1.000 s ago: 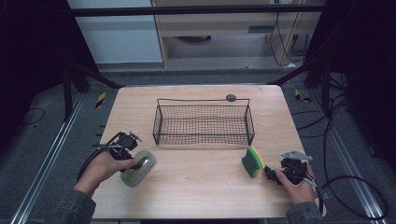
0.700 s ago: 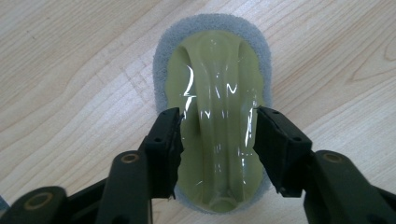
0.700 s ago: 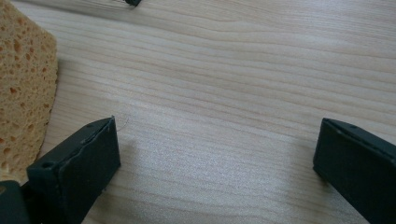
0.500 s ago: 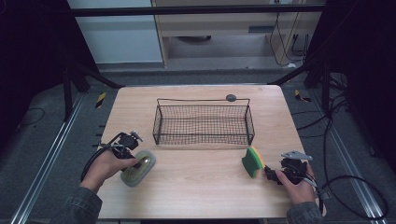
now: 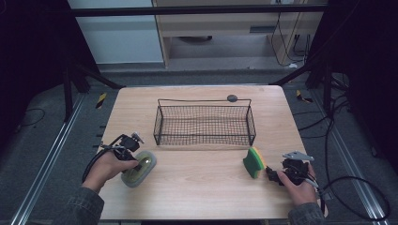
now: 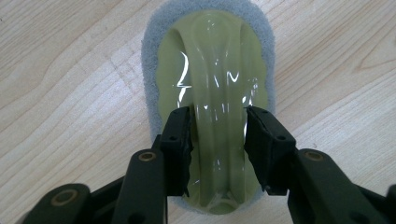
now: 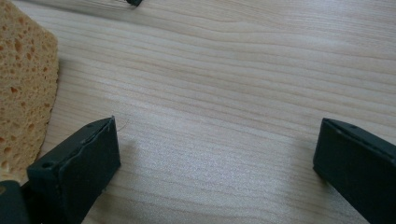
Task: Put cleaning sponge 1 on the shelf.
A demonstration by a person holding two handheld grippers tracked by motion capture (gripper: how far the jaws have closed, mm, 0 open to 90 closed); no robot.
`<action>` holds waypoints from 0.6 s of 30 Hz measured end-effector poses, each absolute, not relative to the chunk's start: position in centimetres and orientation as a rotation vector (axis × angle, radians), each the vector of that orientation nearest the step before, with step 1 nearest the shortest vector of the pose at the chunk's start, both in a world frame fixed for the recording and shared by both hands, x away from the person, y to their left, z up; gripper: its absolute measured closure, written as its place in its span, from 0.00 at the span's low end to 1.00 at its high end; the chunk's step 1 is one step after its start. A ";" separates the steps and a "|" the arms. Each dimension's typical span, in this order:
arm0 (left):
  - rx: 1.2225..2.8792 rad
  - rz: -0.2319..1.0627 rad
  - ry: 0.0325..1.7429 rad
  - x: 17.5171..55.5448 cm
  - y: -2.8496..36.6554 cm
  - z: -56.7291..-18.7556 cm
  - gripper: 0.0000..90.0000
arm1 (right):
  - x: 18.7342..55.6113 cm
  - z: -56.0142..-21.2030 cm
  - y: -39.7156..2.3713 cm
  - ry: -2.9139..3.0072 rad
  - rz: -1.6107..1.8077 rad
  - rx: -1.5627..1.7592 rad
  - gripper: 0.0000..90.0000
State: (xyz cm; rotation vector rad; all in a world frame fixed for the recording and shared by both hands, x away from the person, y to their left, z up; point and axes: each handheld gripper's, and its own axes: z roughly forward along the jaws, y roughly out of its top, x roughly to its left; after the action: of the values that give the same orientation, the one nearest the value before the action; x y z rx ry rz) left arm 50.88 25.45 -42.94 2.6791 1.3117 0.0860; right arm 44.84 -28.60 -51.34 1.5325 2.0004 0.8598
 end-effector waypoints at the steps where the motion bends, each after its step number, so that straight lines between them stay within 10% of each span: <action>1: 2.679 0.086 1.311 50.9 25.4 -43.0 0.67 | 44.8 -51.3 -28.6 2.000 0.860 1.532 0.01; 18: 2.707 0.104 1.249 51.2 25.3 -42.5 0.78 | 44.9 -51.3 -28.6 2.005 0.862 1.528 0.01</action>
State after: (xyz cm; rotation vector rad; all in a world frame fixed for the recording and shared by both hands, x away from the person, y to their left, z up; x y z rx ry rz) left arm 51.22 25.32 -42.49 2.7070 1.2486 0.1043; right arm 44.87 -28.63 -51.34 1.5281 2.0046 0.8615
